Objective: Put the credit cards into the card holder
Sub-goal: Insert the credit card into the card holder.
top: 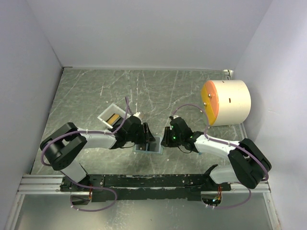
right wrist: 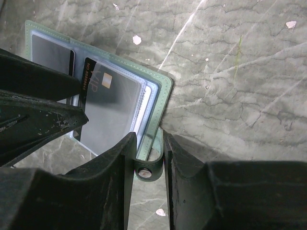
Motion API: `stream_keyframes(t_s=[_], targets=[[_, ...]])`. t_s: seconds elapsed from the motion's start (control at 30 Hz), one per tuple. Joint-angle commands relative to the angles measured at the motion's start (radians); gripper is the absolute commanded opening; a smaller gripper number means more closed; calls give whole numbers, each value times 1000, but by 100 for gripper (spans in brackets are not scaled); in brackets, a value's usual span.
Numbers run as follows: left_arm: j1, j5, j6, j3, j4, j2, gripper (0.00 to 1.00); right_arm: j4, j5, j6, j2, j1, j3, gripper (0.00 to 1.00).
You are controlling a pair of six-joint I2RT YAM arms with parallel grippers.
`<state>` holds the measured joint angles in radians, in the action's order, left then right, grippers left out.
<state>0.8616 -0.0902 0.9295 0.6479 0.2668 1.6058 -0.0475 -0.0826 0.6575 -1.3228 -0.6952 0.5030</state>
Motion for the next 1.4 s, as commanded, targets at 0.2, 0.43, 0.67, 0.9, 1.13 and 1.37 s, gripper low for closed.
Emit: stream_keyframes(t_s=[0.2, 0.43, 0.67, 0.9, 1.13, 1.37], targets=[[37, -43, 52, 18, 95, -4, 58, 37, 23, 1, -20, -4, 10, 28], [47, -43, 62, 14, 107, -9, 58, 15, 50, -11, -24, -2, 38, 27], [47, 28, 18, 26, -2, -74, 58, -71, 117, -26, 26, -1, 68, 29], [48, 140, -76, 63, -202, -184, 58, -131, 101, -3, 86, -1, 89, 38], [42, 213, -133, 35, -315, -251, 54, -125, 48, 54, 146, -24, 87, 42], [30, 213, -162, -2, -392, -254, 31, -62, 28, 94, 80, -86, 98, 48]])
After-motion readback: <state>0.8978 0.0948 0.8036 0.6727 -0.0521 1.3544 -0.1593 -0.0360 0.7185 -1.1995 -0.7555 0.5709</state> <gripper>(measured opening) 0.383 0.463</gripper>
